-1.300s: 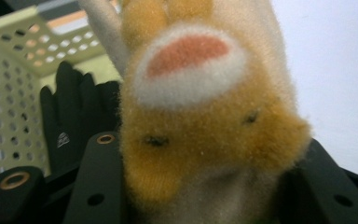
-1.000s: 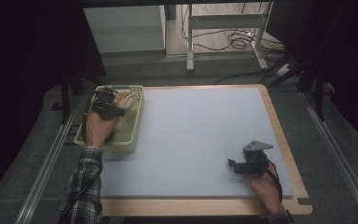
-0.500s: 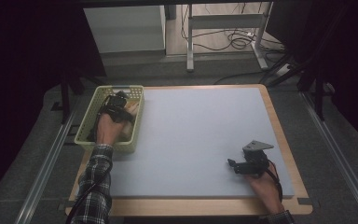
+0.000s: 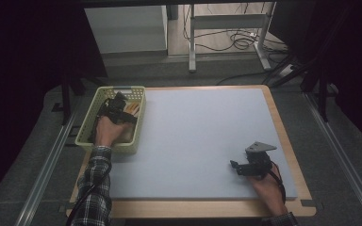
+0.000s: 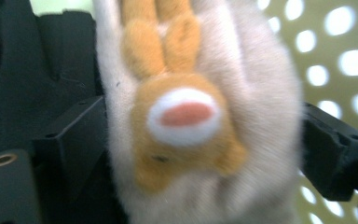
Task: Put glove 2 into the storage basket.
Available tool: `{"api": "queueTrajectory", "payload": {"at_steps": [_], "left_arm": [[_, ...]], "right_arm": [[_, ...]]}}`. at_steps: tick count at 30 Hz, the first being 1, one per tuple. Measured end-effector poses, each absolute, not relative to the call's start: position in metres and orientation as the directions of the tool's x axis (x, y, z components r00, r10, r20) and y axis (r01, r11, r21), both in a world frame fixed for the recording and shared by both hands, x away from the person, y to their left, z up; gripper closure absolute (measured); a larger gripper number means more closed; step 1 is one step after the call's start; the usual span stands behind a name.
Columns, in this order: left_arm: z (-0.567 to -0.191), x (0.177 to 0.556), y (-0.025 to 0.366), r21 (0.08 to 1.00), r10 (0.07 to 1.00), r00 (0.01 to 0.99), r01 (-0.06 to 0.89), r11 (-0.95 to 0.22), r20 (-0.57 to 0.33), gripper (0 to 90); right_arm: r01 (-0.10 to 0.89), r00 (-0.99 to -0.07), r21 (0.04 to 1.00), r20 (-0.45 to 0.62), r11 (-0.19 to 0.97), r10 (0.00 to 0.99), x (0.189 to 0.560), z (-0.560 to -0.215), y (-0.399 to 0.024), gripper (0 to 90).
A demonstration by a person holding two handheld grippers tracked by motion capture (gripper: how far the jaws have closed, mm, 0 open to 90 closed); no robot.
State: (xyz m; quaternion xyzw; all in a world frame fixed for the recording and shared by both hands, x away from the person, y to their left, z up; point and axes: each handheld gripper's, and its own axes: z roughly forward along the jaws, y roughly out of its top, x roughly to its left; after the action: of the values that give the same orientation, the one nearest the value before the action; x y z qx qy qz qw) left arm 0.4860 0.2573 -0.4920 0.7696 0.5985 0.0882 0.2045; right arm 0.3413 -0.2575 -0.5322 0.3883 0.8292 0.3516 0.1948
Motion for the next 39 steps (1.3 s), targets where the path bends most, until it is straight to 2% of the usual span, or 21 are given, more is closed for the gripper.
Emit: {"api": "queueTrajectory", "payload": {"at_steps": [6,9,10,11,12,14,16,20,26,30,33,39], "left_arm": [[-0.461,0.471,0.262,0.5,0.949,0.297,0.841,-0.207,-0.106,9.6],[-0.445,0.462,0.27,0.557,0.959,0.272,0.809,-0.186,-0.075,15.8],[-0.444,0.46,0.272,0.562,0.962,0.268,0.805,-0.19,-0.059,22.8],[-0.444,0.459,0.274,0.561,0.965,0.258,0.806,-0.188,-0.047,35.4],[-0.446,0.458,0.277,0.554,0.968,0.25,0.809,-0.196,-0.023,35.4],[-0.454,0.459,0.282,0.522,0.971,0.237,0.825,-0.215,0.024,51.2],[-0.467,0.463,0.285,0.488,0.974,0.225,0.847,-0.212,0.032,62.6],[-0.484,0.469,0.281,0.449,0.97,0.243,0.865,-0.225,0.017,73.4],[-0.488,0.475,0.266,0.44,0.961,0.277,0.865,-0.243,-0.015,78.1],[-0.488,0.475,0.264,0.44,0.961,0.278,0.862,-0.251,0.003,78.3],[-0.485,0.473,0.269,0.454,0.964,0.264,0.858,-0.24,0.011,73.2],[-0.472,0.465,0.284,0.517,0.972,0.233,0.831,-0.206,0.013,56.5]], "right_arm": [[0.506,-0.623,0.734,-0.051,0.452,0.781,0.341,-0.532,-0.257,18.7],[0.506,-0.623,0.734,-0.052,0.452,0.781,0.341,-0.532,-0.257,18.7],[0.506,-0.623,0.734,-0.053,0.453,0.78,0.341,-0.532,-0.257,18.6],[0.506,-0.623,0.734,-0.053,0.453,0.781,0.341,-0.532,-0.257,18.6],[0.506,-0.623,0.734,-0.053,0.453,0.781,0.341,-0.532,-0.257,18.6],[0.506,-0.623,0.734,-0.053,0.453,0.781,0.341,-0.532,-0.257,18.6],[0.507,-0.622,0.734,-0.052,0.452,0.781,0.341,-0.532,-0.257,18.6],[0.507,-0.622,0.734,-0.051,0.452,0.781,0.341,-0.532,-0.257,18.6],[0.507,-0.622,0.734,-0.051,0.452,0.781,0.341,-0.532,-0.257,18.6],[0.507,-0.623,0.734,-0.051,0.452,0.781,0.341,-0.532,-0.257,18.6],[0.506,-0.623,0.734,-0.052,0.452,0.781,0.341,-0.532,-0.257,18.6],[0.507,-0.622,0.734,-0.051,0.452,0.781,0.341,-0.532,-0.257,18.6]]}}
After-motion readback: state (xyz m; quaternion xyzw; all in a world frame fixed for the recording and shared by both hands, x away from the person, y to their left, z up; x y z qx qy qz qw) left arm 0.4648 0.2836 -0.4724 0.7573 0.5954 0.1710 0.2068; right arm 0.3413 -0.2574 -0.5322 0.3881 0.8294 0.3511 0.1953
